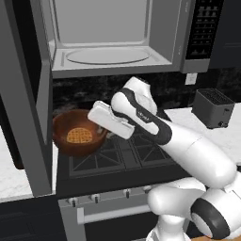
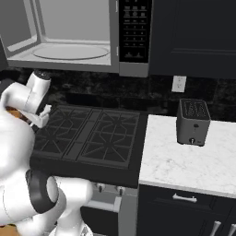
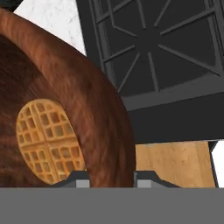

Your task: Open the microwave, place the bowl with waffle inside the microwave, then close the microwave door and turn it on.

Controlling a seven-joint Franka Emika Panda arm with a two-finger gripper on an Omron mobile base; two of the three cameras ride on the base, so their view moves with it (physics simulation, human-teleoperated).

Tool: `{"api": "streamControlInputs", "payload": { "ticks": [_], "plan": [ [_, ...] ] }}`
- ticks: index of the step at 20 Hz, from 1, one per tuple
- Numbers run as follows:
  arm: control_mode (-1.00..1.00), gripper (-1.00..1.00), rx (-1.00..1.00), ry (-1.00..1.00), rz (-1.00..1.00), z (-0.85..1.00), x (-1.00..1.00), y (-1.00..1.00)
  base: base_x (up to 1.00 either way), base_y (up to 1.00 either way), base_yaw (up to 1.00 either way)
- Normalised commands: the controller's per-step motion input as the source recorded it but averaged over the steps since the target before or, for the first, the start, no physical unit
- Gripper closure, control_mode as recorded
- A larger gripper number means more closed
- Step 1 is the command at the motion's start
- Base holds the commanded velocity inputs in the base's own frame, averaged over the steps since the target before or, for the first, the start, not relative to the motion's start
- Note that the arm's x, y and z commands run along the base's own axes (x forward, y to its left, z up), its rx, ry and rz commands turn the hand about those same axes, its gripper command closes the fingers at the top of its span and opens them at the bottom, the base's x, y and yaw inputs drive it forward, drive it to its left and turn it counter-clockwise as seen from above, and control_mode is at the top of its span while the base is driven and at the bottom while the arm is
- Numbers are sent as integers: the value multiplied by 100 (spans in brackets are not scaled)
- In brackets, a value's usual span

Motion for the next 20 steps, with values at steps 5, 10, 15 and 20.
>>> {"api": "streamControlInputs", "payload": {
  "ticks": [5, 10, 15, 20],
  "plan": [
    [-100, 100, 7, -15, -1, 100, -45, -96, 0, 0, 0],
    [-100, 100, 8, -24, 0, 100, -43, -95, 0, 0, 0],
    [-100, 100, 7, -27, -1, 100, -38, -89, 0, 0, 0],
    [-100, 100, 7, -15, -12, 100, -4, -61, 0, 0, 0]
  ]
}}
